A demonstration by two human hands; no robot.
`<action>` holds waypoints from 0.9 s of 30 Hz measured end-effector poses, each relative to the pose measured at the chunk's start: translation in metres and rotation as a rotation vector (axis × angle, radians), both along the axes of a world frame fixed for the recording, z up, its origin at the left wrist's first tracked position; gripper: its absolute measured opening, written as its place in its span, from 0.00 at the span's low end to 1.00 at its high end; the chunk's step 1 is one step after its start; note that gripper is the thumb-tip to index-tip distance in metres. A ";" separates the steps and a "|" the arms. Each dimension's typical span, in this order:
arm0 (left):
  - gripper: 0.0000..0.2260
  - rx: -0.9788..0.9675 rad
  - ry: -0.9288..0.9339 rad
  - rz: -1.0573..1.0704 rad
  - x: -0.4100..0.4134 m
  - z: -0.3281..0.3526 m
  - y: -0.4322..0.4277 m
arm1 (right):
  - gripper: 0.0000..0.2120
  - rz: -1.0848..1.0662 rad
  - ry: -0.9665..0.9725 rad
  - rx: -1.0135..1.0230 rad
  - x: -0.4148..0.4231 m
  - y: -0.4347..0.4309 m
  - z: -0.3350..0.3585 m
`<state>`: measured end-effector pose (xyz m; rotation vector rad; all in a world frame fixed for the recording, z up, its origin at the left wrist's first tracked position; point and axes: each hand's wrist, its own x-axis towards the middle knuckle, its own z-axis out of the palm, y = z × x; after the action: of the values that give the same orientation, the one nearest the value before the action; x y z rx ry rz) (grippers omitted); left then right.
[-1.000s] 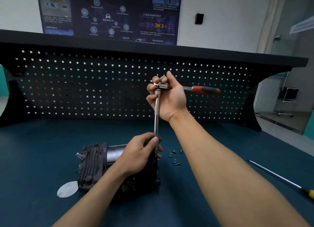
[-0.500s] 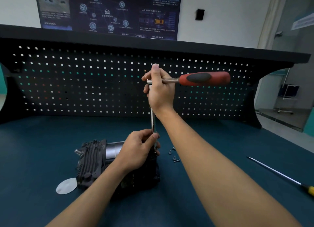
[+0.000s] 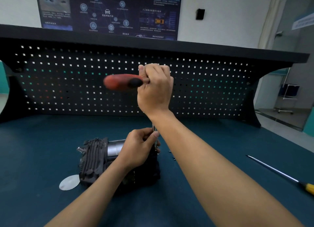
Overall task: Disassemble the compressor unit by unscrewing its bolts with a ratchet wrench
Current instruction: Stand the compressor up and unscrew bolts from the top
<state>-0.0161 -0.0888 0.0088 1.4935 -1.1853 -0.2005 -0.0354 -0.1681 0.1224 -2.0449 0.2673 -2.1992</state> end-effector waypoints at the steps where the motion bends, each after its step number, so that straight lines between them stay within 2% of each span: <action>1: 0.12 -0.004 -0.005 0.006 -0.001 0.000 0.000 | 0.15 -0.049 0.007 -0.017 0.001 0.002 0.000; 5: 0.15 -0.012 0.009 0.016 -0.002 -0.001 0.001 | 0.14 -0.079 0.077 0.003 0.007 0.011 -0.001; 7: 0.13 -0.028 0.029 0.007 -0.002 -0.001 0.002 | 0.18 0.116 0.128 0.108 0.009 0.014 -0.001; 11: 0.11 -0.033 0.058 0.002 0.000 -0.002 0.001 | 0.20 0.698 0.222 0.405 0.005 0.013 0.003; 17: 0.13 0.011 0.033 -0.060 0.005 -0.003 0.001 | 0.24 1.016 0.216 0.612 -0.004 0.008 0.009; 22: 0.13 0.016 0.081 -0.096 0.003 -0.003 0.001 | 0.21 1.241 0.140 0.797 -0.015 -0.007 0.012; 27: 0.13 0.022 0.158 -0.145 0.003 0.001 0.002 | 0.23 1.414 0.111 0.883 -0.023 -0.016 0.012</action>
<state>-0.0136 -0.0865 0.0100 1.3849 -1.1668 -0.4236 -0.0583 -0.1840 0.1347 -1.1336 -0.1675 -0.8288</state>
